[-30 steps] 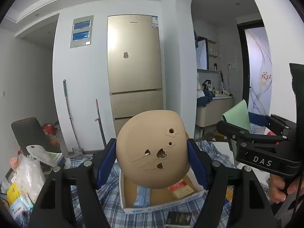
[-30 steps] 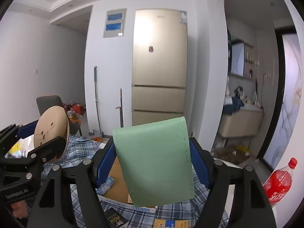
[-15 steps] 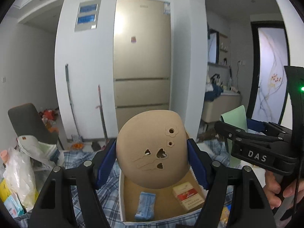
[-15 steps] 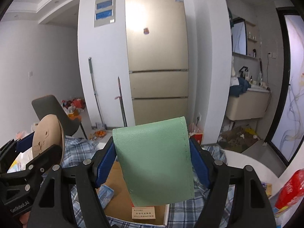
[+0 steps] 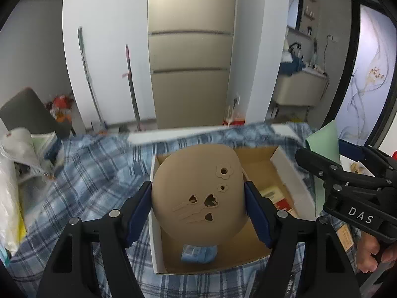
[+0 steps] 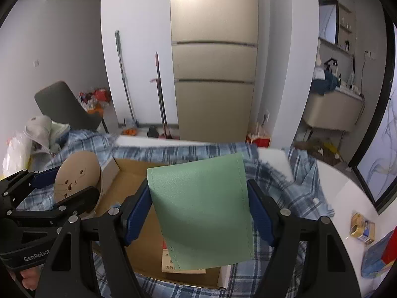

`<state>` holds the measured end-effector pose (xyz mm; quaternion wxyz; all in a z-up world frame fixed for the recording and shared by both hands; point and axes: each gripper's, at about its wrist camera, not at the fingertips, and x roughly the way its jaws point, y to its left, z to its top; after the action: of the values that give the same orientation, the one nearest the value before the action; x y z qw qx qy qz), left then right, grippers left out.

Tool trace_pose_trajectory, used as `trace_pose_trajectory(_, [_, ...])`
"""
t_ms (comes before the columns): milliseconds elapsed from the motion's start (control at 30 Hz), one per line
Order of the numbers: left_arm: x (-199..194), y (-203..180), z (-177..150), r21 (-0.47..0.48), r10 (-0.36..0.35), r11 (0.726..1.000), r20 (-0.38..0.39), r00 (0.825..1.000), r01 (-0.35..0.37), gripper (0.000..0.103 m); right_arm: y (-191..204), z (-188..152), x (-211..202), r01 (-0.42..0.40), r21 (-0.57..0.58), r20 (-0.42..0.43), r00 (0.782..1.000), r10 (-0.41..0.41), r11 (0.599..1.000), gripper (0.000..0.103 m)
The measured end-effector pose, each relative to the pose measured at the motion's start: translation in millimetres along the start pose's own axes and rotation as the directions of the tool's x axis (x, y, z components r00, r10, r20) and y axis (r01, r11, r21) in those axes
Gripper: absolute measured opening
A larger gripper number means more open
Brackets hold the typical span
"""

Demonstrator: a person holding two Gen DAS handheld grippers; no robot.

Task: Organize soft objects
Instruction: 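Lift the tan disc and green card and carry them over the white box, then release the tan disc from the left tool while the right tool drops the green card into the box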

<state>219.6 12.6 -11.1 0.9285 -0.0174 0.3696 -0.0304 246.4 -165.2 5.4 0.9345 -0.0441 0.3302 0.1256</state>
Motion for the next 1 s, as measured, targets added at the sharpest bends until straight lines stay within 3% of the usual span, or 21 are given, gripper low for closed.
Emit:
trace_pose_trajectory(200, [21,4,-8,-0.005,-0.003,1.0,-0.068,0.998,0.002,0.074,-4,-9,28,-0.026,0.021,-0.105,0.994,0.028,0.999,0.073])
trace_pose_trajectory(433, [31,6,-10,-0.009,0.006,1.0,-0.094,0.996,-0.007,0.076,0,-16,43,-0.022,-0.002,-0.146,0.989,0.021,1.0,0.073])
trace_pose_trajectory(667, [31,10,-9,-0.032,0.016,0.999,-0.1,0.995,-0.02,0.084,-2,-19,51,-0.034,0.011,-0.175,0.984,0.035,0.999,0.074])
trace_pose_trajectory(767, [30,8,-9,-0.025,0.016,1.0,-0.092,0.996,-0.018,0.085,-4,-19,53,-0.04,0.022,-0.181,0.982,0.044,0.999,0.08])
trace_pose_trajectory(1000, [21,8,-6,-0.025,0.013,1.0,-0.056,0.998,-0.014,0.086,-7,-18,51,-0.026,0.033,-0.176,0.984,0.032,0.999,0.084])
